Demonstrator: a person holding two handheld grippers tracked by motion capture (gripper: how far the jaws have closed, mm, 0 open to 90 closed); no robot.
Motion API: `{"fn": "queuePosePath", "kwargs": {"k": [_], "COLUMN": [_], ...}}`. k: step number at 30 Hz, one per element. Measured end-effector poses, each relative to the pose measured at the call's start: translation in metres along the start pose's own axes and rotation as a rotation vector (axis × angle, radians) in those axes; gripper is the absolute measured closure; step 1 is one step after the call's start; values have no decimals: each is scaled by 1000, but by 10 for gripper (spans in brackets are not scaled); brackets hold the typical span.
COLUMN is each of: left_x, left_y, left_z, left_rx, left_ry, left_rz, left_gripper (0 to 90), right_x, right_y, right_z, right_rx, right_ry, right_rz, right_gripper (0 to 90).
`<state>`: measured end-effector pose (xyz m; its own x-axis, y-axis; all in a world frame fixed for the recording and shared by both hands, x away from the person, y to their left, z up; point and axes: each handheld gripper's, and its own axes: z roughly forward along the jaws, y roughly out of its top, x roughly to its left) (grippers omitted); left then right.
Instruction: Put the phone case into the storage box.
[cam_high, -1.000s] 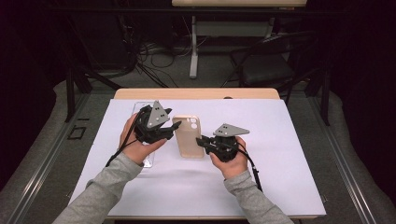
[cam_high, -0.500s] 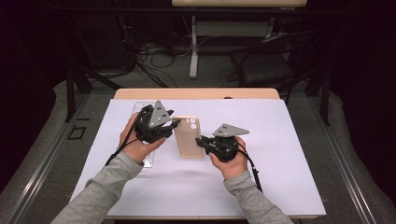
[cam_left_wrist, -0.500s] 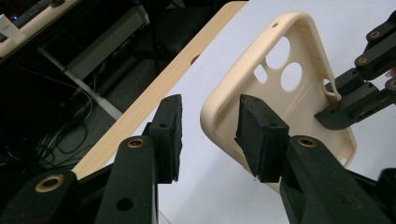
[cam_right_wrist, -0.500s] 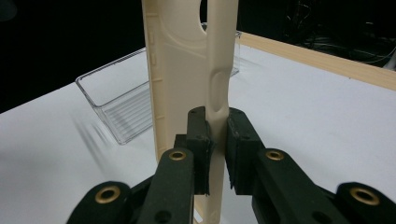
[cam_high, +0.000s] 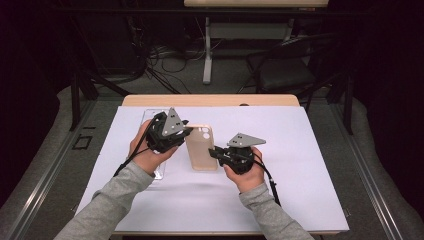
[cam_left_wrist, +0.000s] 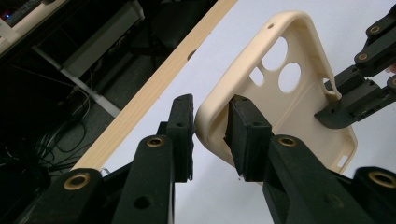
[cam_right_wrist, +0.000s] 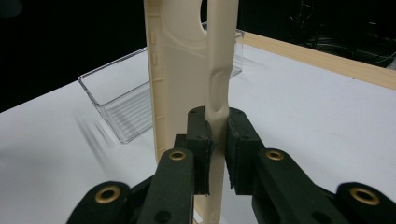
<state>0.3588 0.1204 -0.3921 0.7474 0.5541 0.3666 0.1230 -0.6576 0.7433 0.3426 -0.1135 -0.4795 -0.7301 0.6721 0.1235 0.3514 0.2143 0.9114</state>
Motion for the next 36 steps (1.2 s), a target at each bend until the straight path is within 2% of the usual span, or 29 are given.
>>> {"fn": "queuePosePath", "kwargs": {"k": [14,36], "left_x": [3,6], "left_y": [1,5], "left_z": [-2,-3], "left_rx": [10,10], "left_ry": [-8,-23], "left_rz": [16,84], "left_gripper": [778,791], "right_x": [0,-1], "right_y": [0,0], "right_z": [0,0], "right_rx": [-3,-12], "right_ry": [4,14], "right_rz": [10,27], "right_gripper": [811,809]}}
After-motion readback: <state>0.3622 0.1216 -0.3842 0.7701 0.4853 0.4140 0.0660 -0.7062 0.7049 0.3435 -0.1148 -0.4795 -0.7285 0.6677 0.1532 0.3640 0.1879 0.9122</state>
